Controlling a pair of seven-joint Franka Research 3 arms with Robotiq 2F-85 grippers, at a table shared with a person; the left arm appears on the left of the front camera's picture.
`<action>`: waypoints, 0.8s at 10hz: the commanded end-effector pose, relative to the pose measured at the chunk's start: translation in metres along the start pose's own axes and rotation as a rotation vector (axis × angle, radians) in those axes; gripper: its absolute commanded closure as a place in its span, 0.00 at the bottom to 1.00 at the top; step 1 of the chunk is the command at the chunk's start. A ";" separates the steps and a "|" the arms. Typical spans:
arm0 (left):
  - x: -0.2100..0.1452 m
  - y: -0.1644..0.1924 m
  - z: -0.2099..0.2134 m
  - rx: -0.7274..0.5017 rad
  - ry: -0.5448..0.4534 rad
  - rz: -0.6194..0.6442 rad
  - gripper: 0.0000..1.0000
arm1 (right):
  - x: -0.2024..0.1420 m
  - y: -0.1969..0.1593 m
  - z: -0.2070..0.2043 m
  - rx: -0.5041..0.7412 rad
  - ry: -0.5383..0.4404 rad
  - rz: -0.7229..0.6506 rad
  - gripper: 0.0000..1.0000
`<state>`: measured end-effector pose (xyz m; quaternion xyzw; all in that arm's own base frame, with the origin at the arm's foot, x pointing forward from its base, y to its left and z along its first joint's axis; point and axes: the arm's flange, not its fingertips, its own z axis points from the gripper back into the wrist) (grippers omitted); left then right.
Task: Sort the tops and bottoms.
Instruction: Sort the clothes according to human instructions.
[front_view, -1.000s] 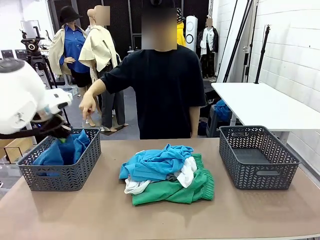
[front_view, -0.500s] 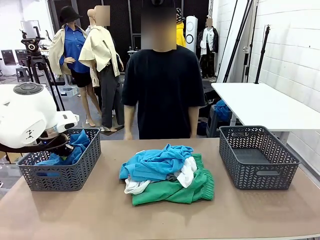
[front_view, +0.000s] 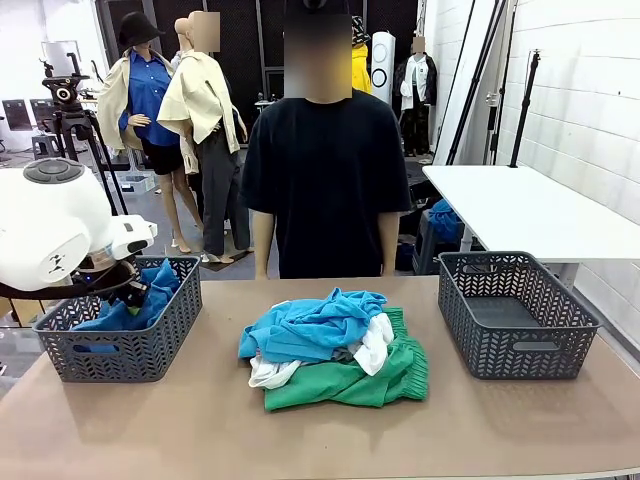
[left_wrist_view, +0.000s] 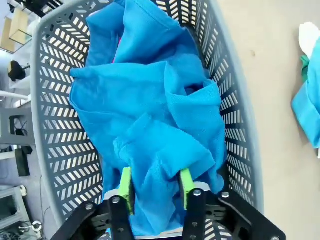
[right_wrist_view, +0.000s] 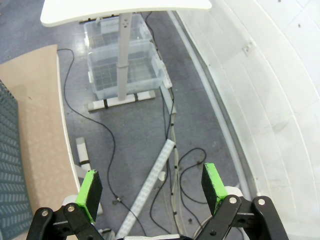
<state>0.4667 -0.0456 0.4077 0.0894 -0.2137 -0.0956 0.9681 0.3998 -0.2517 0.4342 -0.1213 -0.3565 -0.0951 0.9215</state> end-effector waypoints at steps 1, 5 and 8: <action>0.003 0.008 0.015 -0.024 -0.003 0.021 0.00 | 0.002 -0.001 0.000 0.001 0.006 0.007 0.00; 0.023 0.026 0.041 -0.095 0.061 0.007 0.00 | 0.002 -0.001 0.000 0.001 0.006 0.007 0.00; 0.048 0.087 0.088 -0.074 -0.012 -0.002 0.00 | 0.002 -0.001 0.000 0.001 0.006 0.007 0.00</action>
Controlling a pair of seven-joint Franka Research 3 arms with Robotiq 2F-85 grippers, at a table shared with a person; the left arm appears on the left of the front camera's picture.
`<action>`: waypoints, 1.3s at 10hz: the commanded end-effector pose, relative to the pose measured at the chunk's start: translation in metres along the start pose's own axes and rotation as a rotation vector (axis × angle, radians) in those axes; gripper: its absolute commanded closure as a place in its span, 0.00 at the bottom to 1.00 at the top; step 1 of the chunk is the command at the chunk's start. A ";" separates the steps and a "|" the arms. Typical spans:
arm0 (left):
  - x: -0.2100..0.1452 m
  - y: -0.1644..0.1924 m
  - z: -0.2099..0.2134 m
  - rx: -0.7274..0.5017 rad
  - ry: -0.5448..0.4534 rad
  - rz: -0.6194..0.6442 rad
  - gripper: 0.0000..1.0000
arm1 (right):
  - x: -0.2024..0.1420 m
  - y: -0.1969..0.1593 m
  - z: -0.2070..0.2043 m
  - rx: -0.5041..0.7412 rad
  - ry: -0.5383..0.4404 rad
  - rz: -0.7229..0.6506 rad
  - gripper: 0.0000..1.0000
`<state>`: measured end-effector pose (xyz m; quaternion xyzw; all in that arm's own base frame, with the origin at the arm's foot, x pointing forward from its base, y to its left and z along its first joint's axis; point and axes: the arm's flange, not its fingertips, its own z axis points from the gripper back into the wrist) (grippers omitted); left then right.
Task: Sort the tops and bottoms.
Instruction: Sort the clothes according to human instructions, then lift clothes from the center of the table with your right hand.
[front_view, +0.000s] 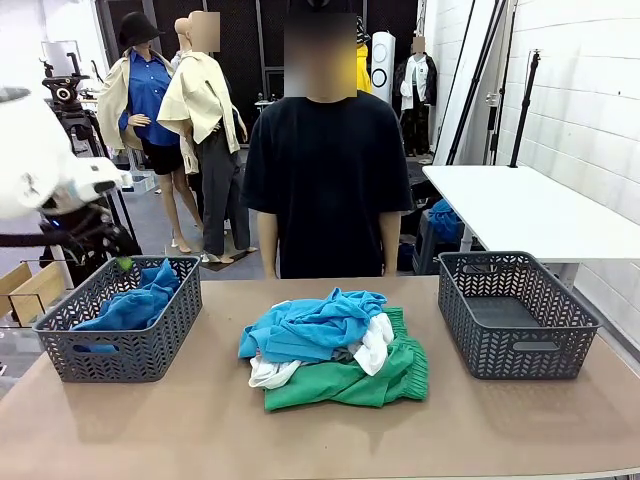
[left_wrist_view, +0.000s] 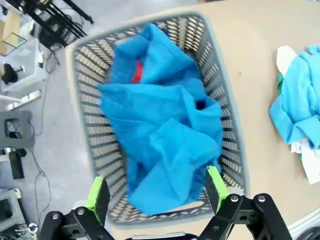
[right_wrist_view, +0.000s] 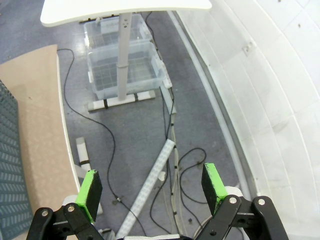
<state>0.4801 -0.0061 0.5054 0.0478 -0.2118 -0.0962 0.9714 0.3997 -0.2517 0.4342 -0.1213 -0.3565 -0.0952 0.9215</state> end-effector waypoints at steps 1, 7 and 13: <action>0.015 0.063 0.034 0.056 0.000 0.007 0.00 | 0.002 -0.001 0.000 0.001 0.006 0.007 0.00; -0.016 0.252 0.080 0.127 -0.017 0.348 0.00 | 0.002 -0.001 0.000 0.001 0.006 0.007 0.00; -0.053 0.290 0.053 0.115 0.037 0.449 0.00 | 0.002 -0.001 0.000 0.001 0.006 0.007 0.00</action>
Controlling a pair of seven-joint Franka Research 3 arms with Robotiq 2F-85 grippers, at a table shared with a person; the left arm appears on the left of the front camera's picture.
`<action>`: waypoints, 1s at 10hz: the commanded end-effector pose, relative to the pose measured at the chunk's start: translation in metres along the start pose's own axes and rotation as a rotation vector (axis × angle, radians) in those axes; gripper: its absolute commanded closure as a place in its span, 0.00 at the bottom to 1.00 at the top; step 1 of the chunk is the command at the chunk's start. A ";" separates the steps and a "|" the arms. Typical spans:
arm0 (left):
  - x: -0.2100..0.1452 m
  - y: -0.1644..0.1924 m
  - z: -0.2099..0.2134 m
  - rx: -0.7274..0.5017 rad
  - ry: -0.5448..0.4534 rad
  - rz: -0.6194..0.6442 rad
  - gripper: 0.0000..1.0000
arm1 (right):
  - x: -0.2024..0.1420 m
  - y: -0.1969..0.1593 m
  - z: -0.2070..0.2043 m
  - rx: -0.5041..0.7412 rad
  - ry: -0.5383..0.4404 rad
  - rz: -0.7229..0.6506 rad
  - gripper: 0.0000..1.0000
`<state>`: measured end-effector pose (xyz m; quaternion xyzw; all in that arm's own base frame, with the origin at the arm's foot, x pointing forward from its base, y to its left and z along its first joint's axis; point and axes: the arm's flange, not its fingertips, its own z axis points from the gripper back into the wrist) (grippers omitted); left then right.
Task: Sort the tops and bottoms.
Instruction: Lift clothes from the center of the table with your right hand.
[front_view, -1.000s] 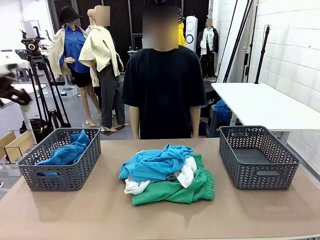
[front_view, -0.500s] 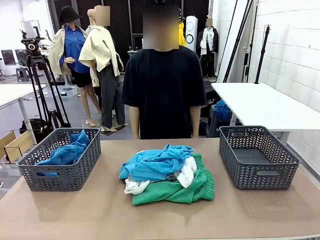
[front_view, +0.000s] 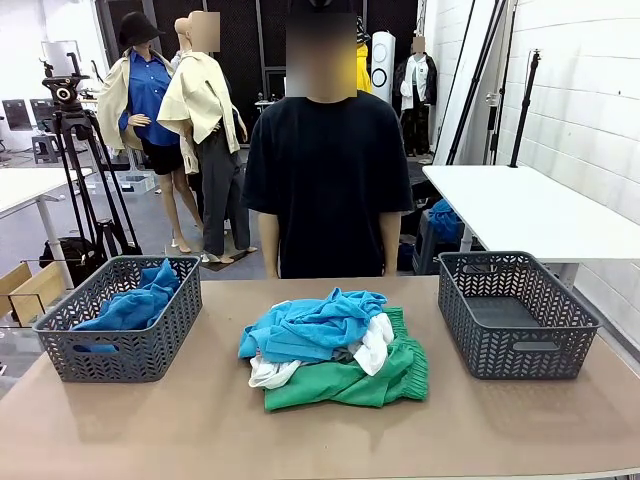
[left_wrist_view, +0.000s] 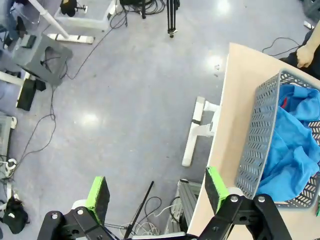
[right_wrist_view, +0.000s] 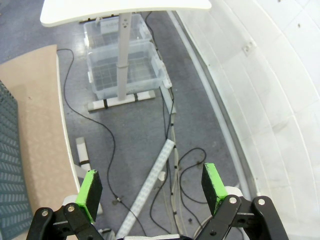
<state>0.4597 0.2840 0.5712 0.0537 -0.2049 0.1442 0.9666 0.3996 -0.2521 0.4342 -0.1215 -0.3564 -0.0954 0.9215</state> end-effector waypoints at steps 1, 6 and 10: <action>-0.001 0.001 0.000 0.002 0.000 -0.018 0.00 | 0.002 -0.001 0.000 0.002 0.006 0.008 0.00; -0.001 0.001 0.000 0.002 0.000 -0.018 0.00 | 0.025 0.023 0.019 0.015 -0.026 0.038 0.00; -0.001 0.001 0.000 0.002 0.000 -0.018 0.00 | 0.138 0.152 0.114 0.323 -0.253 0.241 0.00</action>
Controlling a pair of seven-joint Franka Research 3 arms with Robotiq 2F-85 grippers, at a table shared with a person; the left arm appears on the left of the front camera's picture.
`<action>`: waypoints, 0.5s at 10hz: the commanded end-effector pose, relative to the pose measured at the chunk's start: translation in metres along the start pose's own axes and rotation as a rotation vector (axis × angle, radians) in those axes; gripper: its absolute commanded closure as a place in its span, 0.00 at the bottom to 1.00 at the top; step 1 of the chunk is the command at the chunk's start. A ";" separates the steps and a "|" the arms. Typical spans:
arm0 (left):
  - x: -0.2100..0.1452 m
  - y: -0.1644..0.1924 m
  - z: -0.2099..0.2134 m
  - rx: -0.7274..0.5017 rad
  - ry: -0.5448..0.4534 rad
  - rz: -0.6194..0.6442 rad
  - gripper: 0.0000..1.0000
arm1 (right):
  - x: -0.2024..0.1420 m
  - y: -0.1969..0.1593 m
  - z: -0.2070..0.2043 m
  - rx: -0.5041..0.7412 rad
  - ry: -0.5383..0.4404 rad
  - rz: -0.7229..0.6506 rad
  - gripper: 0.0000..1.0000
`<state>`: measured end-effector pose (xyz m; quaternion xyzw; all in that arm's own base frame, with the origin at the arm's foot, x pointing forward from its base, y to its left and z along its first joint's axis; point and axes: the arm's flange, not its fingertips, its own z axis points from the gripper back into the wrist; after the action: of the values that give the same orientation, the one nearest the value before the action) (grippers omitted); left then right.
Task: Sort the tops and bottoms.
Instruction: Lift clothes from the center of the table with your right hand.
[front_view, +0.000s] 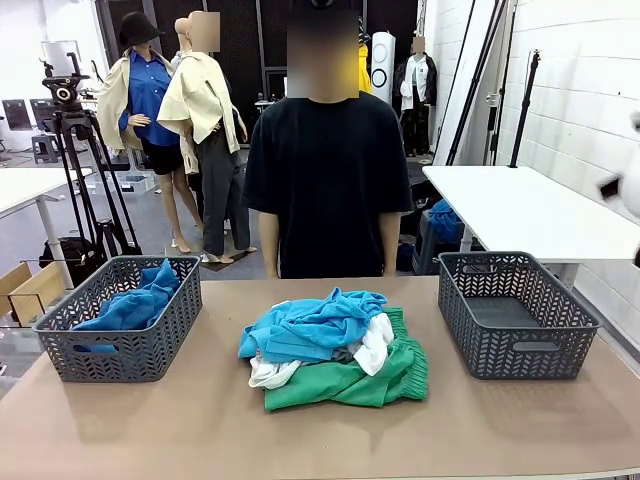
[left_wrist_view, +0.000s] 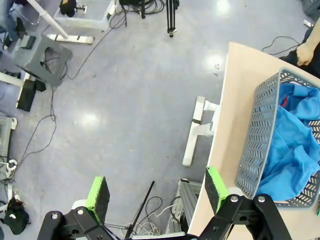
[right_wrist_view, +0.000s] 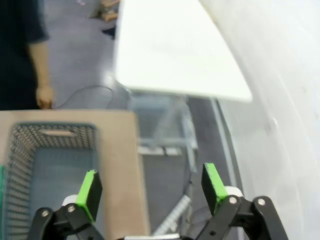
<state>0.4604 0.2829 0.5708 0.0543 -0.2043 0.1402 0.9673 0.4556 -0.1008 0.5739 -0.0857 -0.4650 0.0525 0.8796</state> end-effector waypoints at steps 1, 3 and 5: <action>-0.001 0.003 0.001 0.002 -0.001 -0.010 0.00 | 0.038 0.052 0.008 0.271 0.000 0.075 0.00; -0.001 0.003 0.001 0.002 -0.001 -0.010 0.00 | 0.041 0.137 0.019 0.550 0.018 0.231 0.00; -0.001 0.003 0.001 0.002 -0.001 -0.010 0.00 | 0.022 0.213 0.017 0.679 0.045 0.349 0.00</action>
<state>0.4604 0.2830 0.5708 0.0544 -0.2042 0.1403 0.9673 0.4380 0.1297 0.5776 0.1266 -0.3978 0.3140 0.8527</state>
